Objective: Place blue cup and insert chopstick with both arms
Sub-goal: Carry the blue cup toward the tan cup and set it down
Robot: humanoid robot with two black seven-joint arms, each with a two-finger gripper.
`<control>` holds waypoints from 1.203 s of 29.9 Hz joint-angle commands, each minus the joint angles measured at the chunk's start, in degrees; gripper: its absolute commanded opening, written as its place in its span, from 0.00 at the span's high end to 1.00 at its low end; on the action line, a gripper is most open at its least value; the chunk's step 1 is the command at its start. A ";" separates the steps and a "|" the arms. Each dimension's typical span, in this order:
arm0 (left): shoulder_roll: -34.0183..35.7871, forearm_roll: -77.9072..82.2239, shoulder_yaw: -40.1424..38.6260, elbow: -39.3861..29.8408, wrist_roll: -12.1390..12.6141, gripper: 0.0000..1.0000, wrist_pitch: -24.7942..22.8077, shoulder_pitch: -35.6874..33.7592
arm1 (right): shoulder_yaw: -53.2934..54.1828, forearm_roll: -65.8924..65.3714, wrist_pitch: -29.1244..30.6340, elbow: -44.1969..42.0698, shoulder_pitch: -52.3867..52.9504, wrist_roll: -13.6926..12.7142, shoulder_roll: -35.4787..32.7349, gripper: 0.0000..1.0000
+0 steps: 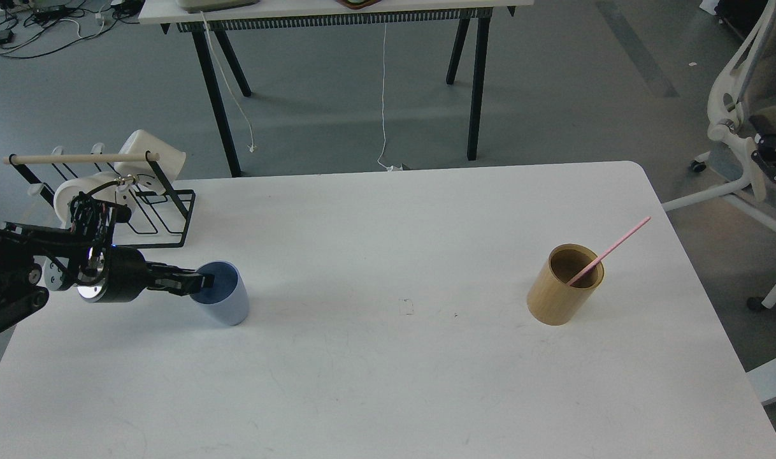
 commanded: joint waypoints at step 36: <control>-37.81 17.85 0.14 11.06 -0.01 1.00 2.00 -13.51 | 4.03 3.77 0.00 -11.52 -0.27 0.00 0.00 0.02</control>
